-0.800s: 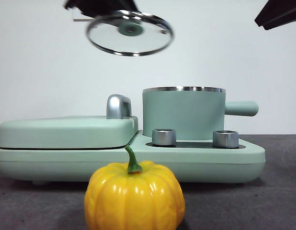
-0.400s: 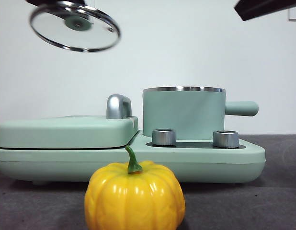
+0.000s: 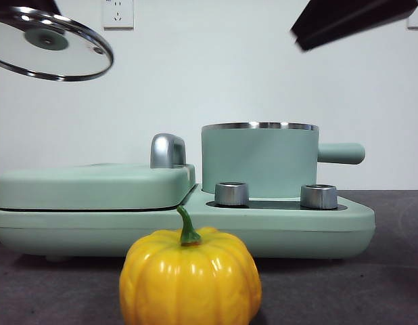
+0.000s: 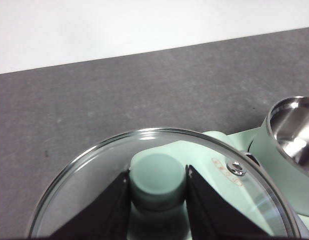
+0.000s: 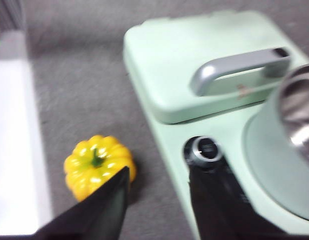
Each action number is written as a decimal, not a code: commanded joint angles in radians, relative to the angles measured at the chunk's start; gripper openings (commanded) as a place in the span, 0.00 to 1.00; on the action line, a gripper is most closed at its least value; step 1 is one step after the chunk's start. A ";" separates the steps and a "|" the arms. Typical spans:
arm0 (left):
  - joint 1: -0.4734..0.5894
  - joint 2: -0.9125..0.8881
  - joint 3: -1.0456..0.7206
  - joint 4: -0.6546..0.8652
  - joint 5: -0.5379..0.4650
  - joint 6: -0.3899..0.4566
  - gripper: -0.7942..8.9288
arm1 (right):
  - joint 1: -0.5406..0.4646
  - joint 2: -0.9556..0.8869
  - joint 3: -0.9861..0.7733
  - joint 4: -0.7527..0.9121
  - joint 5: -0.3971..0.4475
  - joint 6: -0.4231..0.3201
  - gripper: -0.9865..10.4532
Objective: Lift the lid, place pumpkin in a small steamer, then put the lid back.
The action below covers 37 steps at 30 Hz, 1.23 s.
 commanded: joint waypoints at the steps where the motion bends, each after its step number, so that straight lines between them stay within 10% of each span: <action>1: -0.003 -0.035 -0.004 0.006 0.007 -0.008 0.09 | 0.044 0.053 0.016 0.002 0.003 0.018 0.36; 18: -0.003 -0.081 -0.006 -0.048 0.007 -0.019 0.09 | 0.266 0.384 0.016 0.110 0.011 0.009 0.49; 37: -0.003 -0.081 -0.006 -0.048 0.006 -0.019 0.09 | 0.286 0.585 0.016 0.216 0.110 -0.015 0.52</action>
